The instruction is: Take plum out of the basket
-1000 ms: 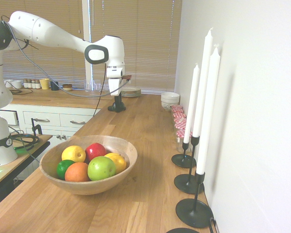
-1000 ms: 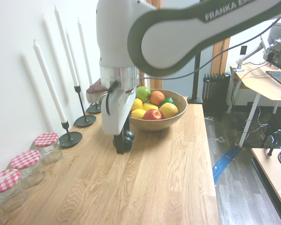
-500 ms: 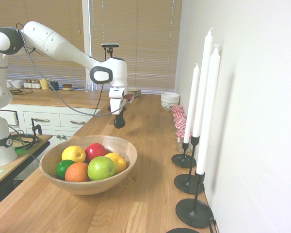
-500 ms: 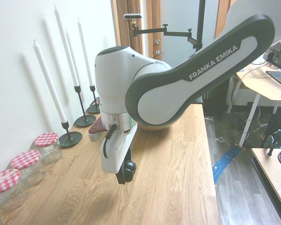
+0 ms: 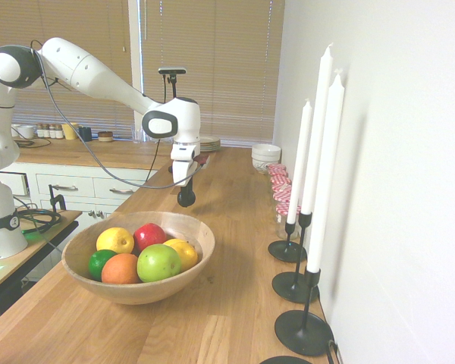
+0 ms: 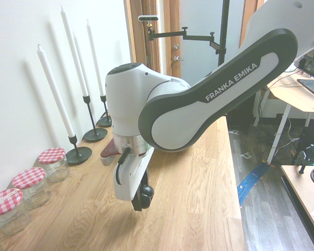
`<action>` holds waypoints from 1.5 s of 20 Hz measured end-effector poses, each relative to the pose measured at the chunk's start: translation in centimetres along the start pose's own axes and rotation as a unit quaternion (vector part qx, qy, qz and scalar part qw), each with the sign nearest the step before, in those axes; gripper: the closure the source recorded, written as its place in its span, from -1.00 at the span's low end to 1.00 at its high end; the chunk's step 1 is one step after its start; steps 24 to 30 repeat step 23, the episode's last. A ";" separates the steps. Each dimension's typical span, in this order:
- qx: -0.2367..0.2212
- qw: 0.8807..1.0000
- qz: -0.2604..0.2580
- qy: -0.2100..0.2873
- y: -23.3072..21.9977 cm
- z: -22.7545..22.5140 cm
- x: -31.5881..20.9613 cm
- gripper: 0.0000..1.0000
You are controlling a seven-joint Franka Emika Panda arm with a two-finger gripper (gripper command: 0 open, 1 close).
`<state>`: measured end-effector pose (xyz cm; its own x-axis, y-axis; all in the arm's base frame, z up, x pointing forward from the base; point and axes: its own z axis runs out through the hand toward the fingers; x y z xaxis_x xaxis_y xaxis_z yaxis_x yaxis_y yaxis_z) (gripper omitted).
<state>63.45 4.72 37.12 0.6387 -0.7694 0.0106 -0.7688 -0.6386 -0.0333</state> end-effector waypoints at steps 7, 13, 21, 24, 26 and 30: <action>-0.003 1.000 0.001 -0.003 -0.1 1.2 0.1 -1.00; -0.002 1.000 0.003 -0.005 -0.1 1.3 0.1 -1.00; -0.003 1.000 0.005 -0.009 -0.1 1.7 0.1 -1.00; -0.003 1.000 0.005 -0.009 -0.1 1.7 0.1 -1.00; -0.003 1.000 0.005 -0.009 -0.1 1.7 0.1 -1.00; -0.003 1.000 0.005 -0.009 -0.1 1.7 0.1 -1.00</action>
